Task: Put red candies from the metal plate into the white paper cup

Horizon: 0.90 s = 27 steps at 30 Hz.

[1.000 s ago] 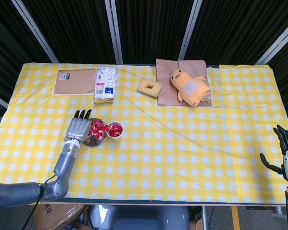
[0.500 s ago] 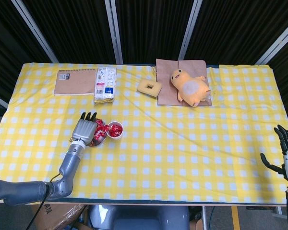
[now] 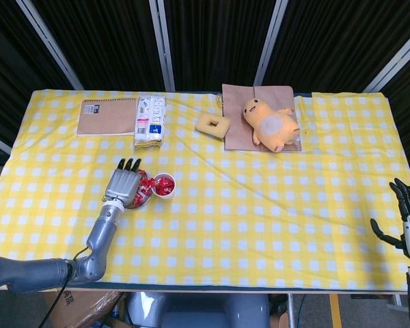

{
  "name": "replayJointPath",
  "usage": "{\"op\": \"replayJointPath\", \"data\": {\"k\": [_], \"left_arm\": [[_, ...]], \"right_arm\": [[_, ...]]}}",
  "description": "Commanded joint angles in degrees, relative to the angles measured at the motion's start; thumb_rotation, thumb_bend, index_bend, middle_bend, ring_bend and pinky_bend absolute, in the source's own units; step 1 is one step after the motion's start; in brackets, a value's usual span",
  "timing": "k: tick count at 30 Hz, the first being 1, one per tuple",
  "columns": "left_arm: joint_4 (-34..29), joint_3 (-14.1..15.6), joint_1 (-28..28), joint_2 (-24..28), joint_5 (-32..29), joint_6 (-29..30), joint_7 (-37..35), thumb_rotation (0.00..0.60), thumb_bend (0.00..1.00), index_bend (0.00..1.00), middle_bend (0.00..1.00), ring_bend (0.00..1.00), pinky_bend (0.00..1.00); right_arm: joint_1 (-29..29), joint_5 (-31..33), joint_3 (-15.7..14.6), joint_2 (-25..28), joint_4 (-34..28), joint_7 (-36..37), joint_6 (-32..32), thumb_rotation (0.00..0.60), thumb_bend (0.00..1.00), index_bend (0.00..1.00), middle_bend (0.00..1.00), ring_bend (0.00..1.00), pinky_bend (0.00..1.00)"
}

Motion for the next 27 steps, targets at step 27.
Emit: {"op": "replayJointPath", "data": {"k": [27], "left_arm": [[-0.23,0.66,0.83,0.02,-2.79,-0.43,1.93,0.600,0.41,0.54,0.00,0.00,0.02]], "right_arm": [[-0.05,-0.02,0.15,-0.15,0.29,0.47,0.63,0.600,0.41,0.00,0.00,0.00,0.00]]}}
